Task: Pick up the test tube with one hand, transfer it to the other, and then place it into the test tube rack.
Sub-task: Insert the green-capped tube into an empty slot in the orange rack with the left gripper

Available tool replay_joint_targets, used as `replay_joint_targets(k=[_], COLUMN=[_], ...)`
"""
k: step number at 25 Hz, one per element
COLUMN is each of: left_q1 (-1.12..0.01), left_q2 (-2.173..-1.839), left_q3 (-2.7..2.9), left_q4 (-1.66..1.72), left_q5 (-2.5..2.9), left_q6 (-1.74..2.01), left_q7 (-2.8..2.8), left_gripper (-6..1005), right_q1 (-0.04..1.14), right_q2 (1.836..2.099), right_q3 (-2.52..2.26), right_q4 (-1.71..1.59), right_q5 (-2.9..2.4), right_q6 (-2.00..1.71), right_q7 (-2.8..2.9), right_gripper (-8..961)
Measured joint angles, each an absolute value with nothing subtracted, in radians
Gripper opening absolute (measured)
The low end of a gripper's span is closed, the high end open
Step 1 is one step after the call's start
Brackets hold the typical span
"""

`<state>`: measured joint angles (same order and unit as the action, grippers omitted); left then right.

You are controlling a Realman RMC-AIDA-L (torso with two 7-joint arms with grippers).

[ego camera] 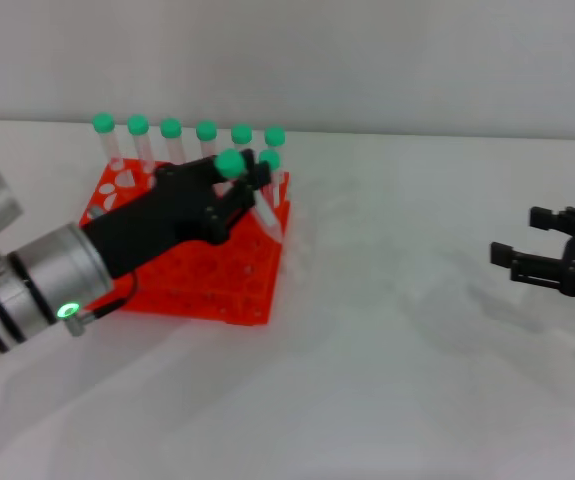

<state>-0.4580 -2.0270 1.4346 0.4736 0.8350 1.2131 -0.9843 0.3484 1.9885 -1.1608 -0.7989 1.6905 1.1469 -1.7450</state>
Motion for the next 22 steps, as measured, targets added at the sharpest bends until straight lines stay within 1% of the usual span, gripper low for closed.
replay_joint_targets(k=[6, 10, 16, 22], left_q1=[-0.358, -0.328, -0.348, -0.401], left_q2=[-2.025, -2.035, -2.044, -2.048], left_q3=[1.370, 1.283, 1.170, 1.154], left_q4=[0.594, 0.633, 0.630, 0.625], left_q5=[0.871, 0.939, 1.018, 1.028], left_q6=[1.205, 1.204, 1.176, 1.073], left_q7=[-0.967, -0.967, -0.967, -0.971], left_gripper=[214, 214, 214, 215], right_q1=[0.327, 0.326, 0.326, 0.327], right_q2=[1.981, 1.981, 1.988, 1.998], right_q3=[-1.133, -1.136, -1.140, -1.140], right_q4=[-0.797, -0.794, -0.793, -0.790], right_q5=[1.690, 1.690, 1.690, 1.690], right_q6=[1.158, 1.162, 1.172, 1.172], right_q7=[-1.738, -1.737, -1.737, -1.738], right_gripper=[867, 867, 866, 866])
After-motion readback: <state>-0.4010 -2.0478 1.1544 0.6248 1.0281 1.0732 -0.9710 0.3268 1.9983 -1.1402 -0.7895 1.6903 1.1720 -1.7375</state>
